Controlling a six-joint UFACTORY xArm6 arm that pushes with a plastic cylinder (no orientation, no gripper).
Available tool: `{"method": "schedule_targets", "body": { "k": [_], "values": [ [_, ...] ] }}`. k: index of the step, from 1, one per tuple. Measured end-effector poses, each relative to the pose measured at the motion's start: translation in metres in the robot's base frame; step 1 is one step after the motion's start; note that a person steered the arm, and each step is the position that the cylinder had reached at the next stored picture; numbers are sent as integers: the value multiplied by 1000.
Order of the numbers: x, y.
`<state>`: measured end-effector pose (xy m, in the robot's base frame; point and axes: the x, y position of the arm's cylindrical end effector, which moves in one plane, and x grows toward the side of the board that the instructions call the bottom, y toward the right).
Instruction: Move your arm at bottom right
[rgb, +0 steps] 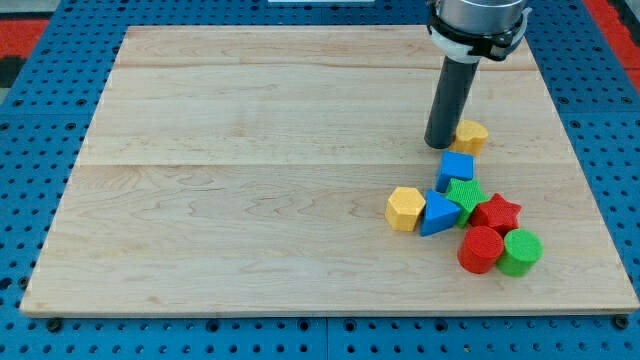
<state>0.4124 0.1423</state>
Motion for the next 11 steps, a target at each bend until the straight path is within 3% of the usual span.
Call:
{"method": "schedule_targets", "body": {
  "k": [1,2,3,5,6,8,9,10,11],
  "values": [
    [0,16],
    [0,72],
    [31,145],
    [65,142],
    [66,202],
    [73,202],
    [126,203],
    [126,203],
    [121,147]
  ]
}}
